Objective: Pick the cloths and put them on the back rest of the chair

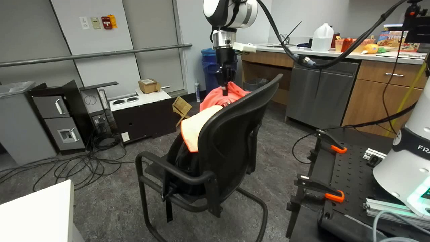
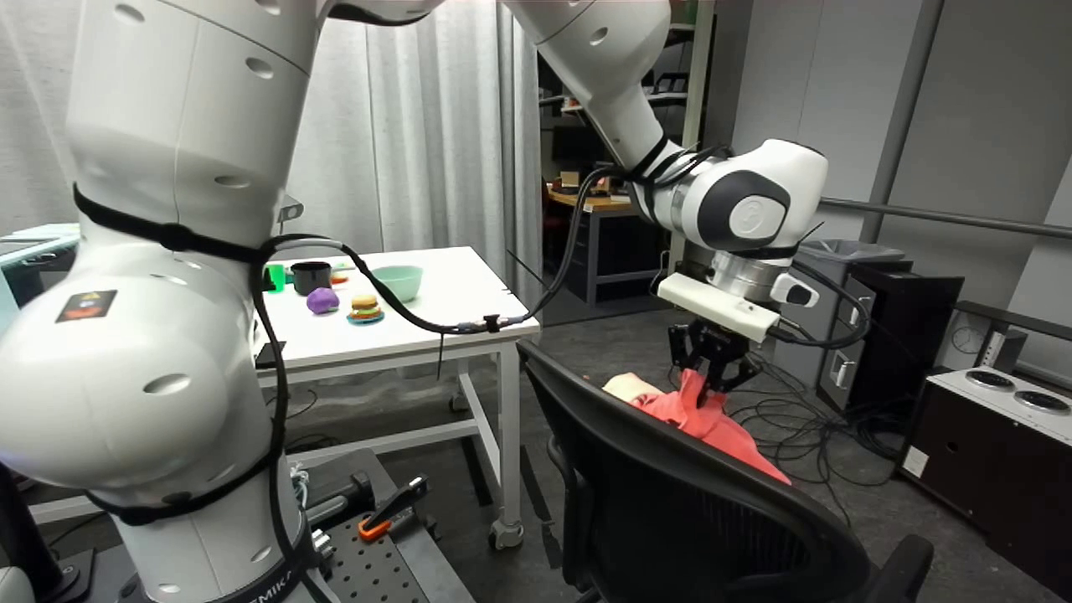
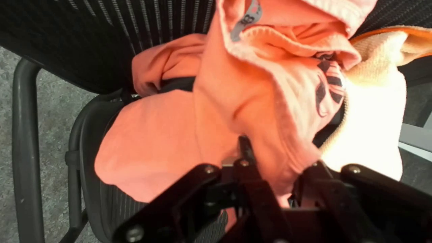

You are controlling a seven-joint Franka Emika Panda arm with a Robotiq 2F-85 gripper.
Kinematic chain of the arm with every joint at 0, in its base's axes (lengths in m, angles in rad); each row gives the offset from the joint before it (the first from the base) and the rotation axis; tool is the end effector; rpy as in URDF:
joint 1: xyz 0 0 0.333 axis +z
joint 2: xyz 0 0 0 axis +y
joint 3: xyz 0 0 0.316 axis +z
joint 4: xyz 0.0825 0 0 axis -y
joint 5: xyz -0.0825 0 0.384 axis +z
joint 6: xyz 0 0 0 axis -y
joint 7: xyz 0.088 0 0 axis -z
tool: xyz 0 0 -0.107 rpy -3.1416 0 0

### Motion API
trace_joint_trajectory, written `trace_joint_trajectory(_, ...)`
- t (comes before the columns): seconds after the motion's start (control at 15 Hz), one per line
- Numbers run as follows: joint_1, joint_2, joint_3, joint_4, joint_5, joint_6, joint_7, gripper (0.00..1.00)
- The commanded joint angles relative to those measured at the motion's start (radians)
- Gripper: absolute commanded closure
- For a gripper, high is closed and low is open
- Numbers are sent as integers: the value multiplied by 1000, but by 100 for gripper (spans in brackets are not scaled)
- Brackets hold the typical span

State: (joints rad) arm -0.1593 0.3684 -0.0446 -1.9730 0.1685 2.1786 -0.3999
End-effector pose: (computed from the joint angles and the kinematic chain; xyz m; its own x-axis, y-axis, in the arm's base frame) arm 0.5827 -0.1133 0.2704 0.9888 0.0985 -0.1122 0.0797 -0.9837 -0.1609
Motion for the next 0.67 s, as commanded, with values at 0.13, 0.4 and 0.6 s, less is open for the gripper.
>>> trace_joint_trajectory(0.13,-18,-76,0,-20,-19,-48,-13,100)
trace_joint_trajectory(0.4,10,-133,-42,2,-205,-77,50,99)
trace_joint_trajectory(0.6,9,-168,-67,44,-336,-68,99,99)
